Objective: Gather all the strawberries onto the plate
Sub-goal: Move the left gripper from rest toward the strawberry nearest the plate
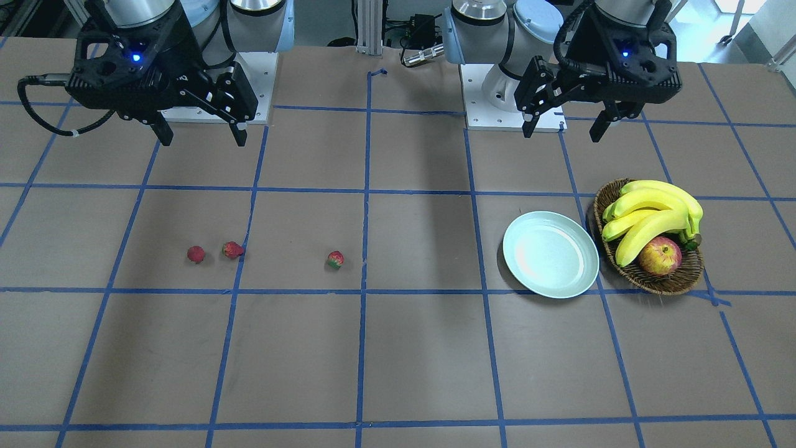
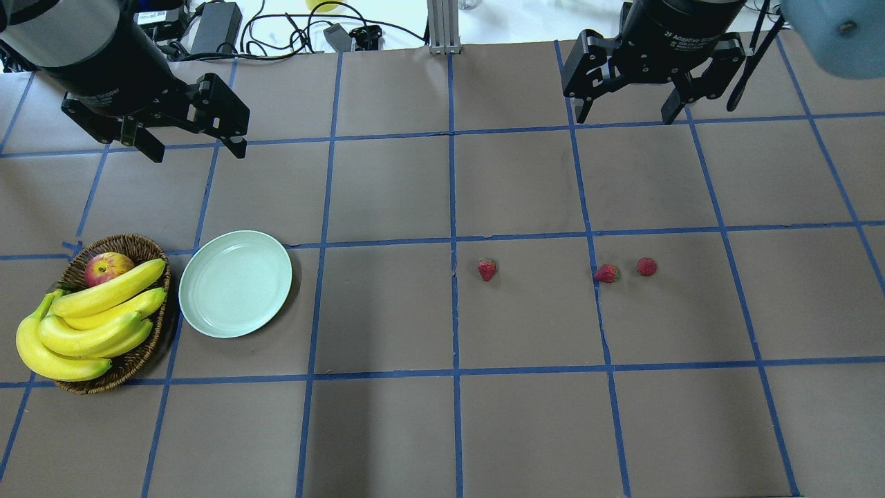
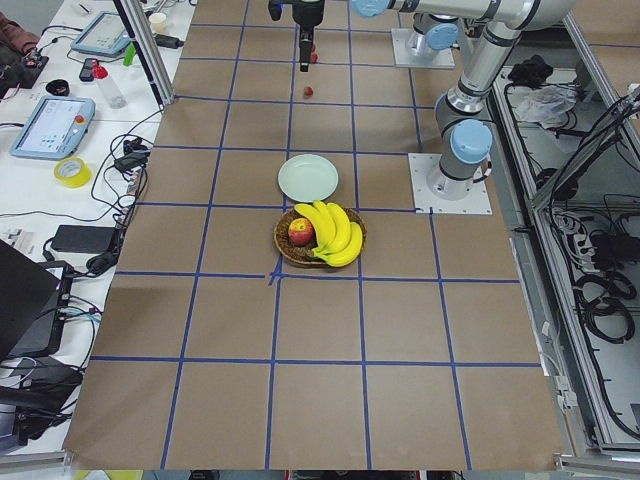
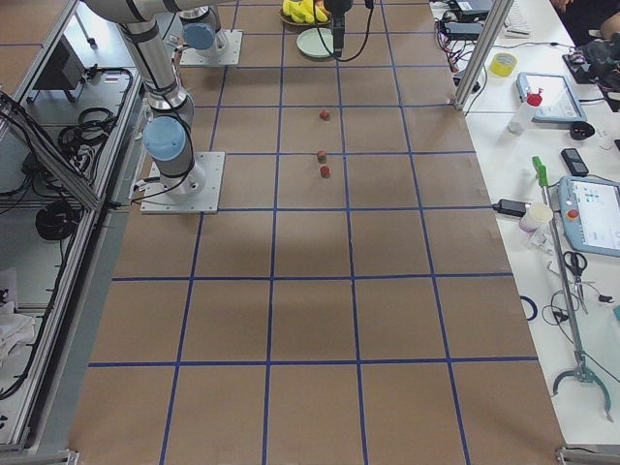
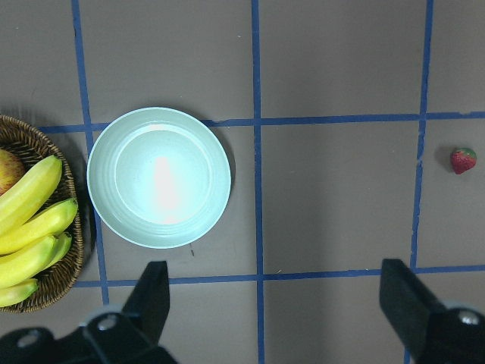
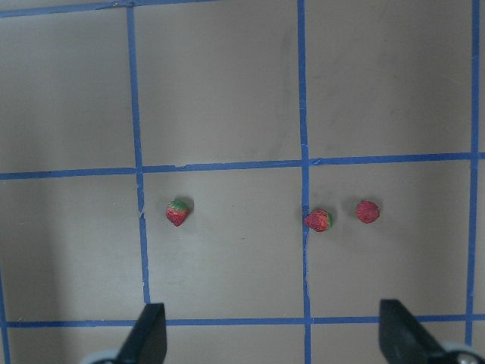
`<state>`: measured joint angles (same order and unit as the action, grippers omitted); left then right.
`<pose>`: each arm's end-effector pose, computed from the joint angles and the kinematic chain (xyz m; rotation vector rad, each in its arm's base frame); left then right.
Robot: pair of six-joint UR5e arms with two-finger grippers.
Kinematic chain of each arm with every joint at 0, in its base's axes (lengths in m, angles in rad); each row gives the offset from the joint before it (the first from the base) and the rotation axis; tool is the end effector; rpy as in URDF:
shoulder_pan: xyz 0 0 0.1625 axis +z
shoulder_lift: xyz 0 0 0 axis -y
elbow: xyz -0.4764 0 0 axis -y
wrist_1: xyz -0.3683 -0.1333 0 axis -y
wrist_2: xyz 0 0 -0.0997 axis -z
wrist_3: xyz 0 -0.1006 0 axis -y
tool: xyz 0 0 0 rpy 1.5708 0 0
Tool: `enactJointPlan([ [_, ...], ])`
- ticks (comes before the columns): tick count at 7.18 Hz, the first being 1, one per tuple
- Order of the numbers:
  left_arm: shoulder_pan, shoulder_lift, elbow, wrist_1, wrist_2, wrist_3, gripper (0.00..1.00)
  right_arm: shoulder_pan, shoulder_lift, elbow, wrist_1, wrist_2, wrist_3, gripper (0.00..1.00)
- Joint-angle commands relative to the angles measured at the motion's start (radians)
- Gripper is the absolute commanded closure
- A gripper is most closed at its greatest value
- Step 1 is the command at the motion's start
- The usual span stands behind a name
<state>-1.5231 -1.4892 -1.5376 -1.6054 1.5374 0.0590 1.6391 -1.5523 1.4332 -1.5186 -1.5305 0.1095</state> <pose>-0.1158 -0.4405 0.5873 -0.0197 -3.1099 0.1274 0.1698 -0.4702 0.5890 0.0616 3.0934 -0.0976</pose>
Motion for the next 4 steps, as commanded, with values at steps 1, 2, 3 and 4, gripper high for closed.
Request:
enactJointPlan([
  [1, 0.0, 0.006, -0.001, 0.001, -0.002, 0.001, 0.0, 0.001, 0.0, 0.009, 0.0, -0.037, 0.054, 0.0],
  [2, 0.0, -0.008, -0.002, 0.008, -0.003, -0.001, 0.0, 0.001, 0.0, 0.01, 0.0, -0.03, 0.052, 0.0],
  [3, -0.006, -0.01, 0.004, 0.005, 0.003, -0.011, 0.0, 0.001, 0.0, 0.013, -0.002, -0.034, 0.055, 0.0],
  [4, -0.024, -0.01, 0.002, 0.004, 0.013, -0.01, 0.0, 0.001, 0.0, 0.015, -0.002, -0.034, 0.053, 0.0],
])
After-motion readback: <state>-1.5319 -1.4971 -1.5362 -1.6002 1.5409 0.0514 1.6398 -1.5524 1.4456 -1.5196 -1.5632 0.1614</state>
